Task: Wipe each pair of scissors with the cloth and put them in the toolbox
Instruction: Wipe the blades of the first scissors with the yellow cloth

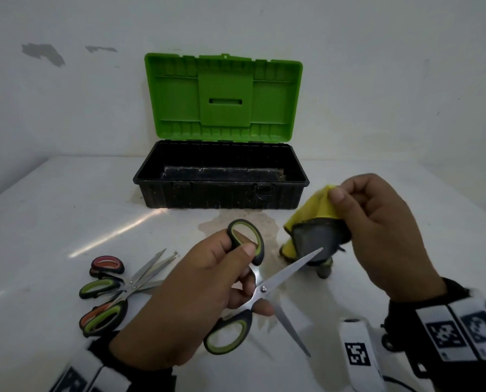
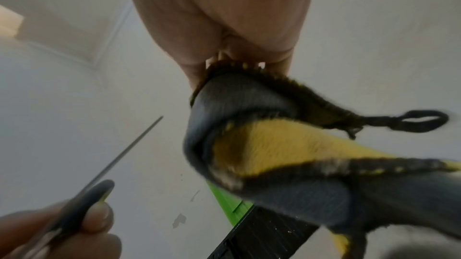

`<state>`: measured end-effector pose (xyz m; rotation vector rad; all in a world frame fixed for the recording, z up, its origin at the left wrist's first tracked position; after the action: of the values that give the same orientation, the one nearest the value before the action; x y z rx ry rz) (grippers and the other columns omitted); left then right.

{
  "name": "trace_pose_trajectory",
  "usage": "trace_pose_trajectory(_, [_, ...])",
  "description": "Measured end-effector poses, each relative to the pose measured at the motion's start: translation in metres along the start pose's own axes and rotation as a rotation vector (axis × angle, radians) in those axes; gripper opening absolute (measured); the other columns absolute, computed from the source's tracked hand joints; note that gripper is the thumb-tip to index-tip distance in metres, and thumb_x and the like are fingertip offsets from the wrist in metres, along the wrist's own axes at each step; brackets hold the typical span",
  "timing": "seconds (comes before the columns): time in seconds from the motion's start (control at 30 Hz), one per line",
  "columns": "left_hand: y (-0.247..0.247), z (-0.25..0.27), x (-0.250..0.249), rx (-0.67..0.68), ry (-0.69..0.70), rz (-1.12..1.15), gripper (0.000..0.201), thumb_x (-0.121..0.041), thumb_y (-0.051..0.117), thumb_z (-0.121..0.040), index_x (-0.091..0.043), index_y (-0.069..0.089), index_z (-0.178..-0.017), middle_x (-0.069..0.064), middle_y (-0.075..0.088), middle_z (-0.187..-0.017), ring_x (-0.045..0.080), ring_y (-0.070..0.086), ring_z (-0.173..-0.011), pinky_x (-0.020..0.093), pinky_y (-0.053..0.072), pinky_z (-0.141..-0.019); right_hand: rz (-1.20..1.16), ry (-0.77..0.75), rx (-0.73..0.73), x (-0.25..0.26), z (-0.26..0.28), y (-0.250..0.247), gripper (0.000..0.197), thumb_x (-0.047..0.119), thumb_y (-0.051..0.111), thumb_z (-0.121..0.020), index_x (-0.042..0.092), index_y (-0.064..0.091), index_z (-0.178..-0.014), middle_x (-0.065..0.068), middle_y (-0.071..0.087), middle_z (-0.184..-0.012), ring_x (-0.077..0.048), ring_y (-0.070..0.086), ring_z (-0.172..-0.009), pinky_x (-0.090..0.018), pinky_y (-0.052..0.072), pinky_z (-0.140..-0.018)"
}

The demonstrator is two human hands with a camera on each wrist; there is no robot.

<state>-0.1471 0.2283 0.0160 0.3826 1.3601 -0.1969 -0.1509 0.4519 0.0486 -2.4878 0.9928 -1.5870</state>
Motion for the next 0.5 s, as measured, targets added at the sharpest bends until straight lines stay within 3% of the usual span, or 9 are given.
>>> trace_pose_trajectory(0.1, [0.0,-0.004,0.001,-0.03,0.003,-0.048,0.023,-0.022,0.048,-0.102,-0.007,0.065,-0.095,0.003,0.054,-0.06,0.022,0.067,-0.055,0.057,0.057,-0.083,-0.077,-0.115,0.226,0.018,0.007,0.01,0.012,0.032,0.058,-0.091,0.02,0.057,-0.085,0.004,0.066,-0.074,-0.003,0.058,-0.065,-0.014,0.045,-0.058])
trace_pose_trajectory(0.13, [-0.002,-0.006,0.001,-0.042,0.013,-0.062,0.023,-0.023,0.049,-0.102,-0.01,0.066,-0.093,0.004,0.055,-0.06,0.026,0.069,-0.058,0.049,0.06,-0.076,-0.108,-0.126,0.301,0.021,0.011,0.013,0.015,0.034,0.058,-0.093,0.02,0.057,-0.087,0.002,0.066,-0.075,-0.005,0.059,-0.066,-0.02,0.049,-0.06])
trace_pose_trajectory(0.2, [-0.005,-0.008,0.0,-0.065,0.024,-0.088,0.022,-0.024,0.049,-0.101,-0.013,0.066,-0.092,0.006,0.057,-0.061,0.031,0.072,-0.063,0.032,0.055,-0.064,-0.133,-0.137,0.424,0.023,0.017,0.017,0.018,0.042,0.058,-0.094,0.025,0.058,-0.09,-0.006,0.066,-0.081,-0.023,0.064,-0.075,-0.044,0.055,-0.069])
trace_pose_trajectory(0.27, [-0.007,-0.01,0.0,-0.082,0.028,-0.091,0.021,-0.023,0.05,-0.101,-0.013,0.066,-0.092,0.006,0.058,-0.061,0.029,0.071,-0.061,0.029,0.053,-0.062,-0.144,-0.136,0.516,0.023,0.023,0.018,0.021,0.046,0.057,-0.091,0.025,0.057,-0.092,-0.008,0.068,-0.088,-0.034,0.063,-0.084,-0.059,0.051,-0.076])
trace_pose_trajectory(0.4, [-0.01,-0.013,-0.001,-0.09,0.033,-0.061,0.021,-0.021,0.053,-0.1,-0.009,0.068,-0.091,0.013,0.057,-0.067,0.032,0.068,-0.06,0.036,0.056,-0.063,-0.079,-0.196,0.62,0.031,0.031,0.016,0.014,0.04,0.059,-0.091,0.027,0.058,-0.085,0.004,0.071,-0.099,-0.03,0.066,-0.093,-0.045,0.052,-0.078])
trace_pose_trajectory(0.5, [-0.01,-0.014,-0.003,-0.1,0.058,-0.091,0.022,-0.021,0.055,-0.099,-0.008,0.069,-0.091,0.009,0.059,-0.064,0.023,0.065,-0.059,0.052,0.061,-0.074,-0.044,-0.229,0.62,0.032,0.035,0.017,0.019,0.04,0.057,-0.093,0.027,0.064,-0.082,0.005,0.072,-0.094,-0.023,0.069,-0.091,-0.04,0.053,-0.077])
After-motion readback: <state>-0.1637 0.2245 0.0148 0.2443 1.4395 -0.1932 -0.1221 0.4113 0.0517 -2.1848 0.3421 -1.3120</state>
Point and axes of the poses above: each hand's wrist, its own z-axis away from the middle knuckle, its own y-axis out of the palm, x = y × z, the point moved 3 cm from there along -z, towards the middle knuckle
